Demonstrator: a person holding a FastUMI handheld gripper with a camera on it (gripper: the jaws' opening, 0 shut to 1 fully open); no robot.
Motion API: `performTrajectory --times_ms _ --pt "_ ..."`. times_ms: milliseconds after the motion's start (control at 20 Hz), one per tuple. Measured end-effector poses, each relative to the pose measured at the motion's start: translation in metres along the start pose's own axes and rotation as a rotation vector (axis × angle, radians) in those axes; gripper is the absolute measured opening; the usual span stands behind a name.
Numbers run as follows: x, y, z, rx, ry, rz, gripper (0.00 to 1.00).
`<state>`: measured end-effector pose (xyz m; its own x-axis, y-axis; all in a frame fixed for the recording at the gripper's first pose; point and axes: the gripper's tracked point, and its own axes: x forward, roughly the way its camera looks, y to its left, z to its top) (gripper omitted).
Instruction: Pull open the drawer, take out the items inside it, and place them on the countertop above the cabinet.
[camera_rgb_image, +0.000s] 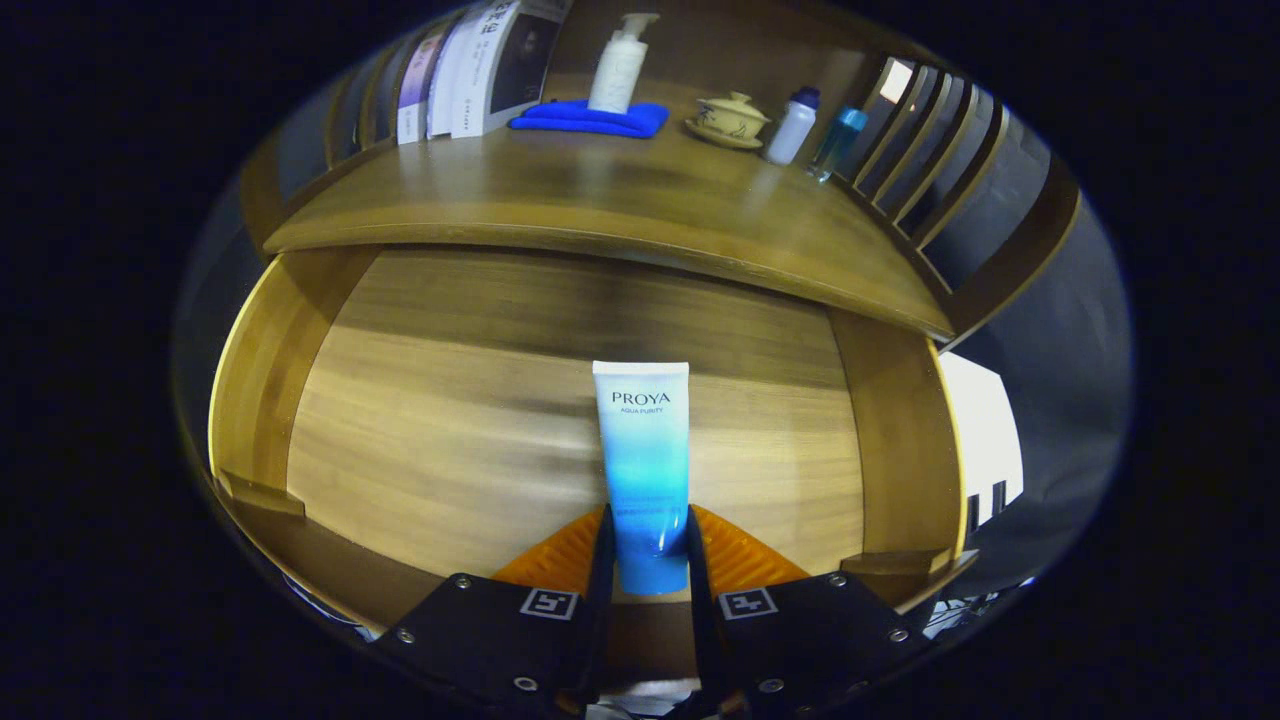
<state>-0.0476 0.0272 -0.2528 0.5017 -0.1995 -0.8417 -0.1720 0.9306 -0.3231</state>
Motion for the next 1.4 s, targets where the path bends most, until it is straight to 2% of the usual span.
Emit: performTrajectory --times_ms 350,700,900,1000,1400 --pt "-0.045 -0.011 0.021 0.021 -0.118 -0.043 0.37" --pt "-0.054 -0.009 0.100 0.024 -0.254 -0.026 0.37" --pt "-0.038 -0.002 0.163 0.005 -0.318 -0.005 0.37" --pt "-0.021 0.006 0.190 0.023 -0.339 0.034 0.37" --pt "0.044 0.002 0.229 0.057 -0.320 0.086 0.38"
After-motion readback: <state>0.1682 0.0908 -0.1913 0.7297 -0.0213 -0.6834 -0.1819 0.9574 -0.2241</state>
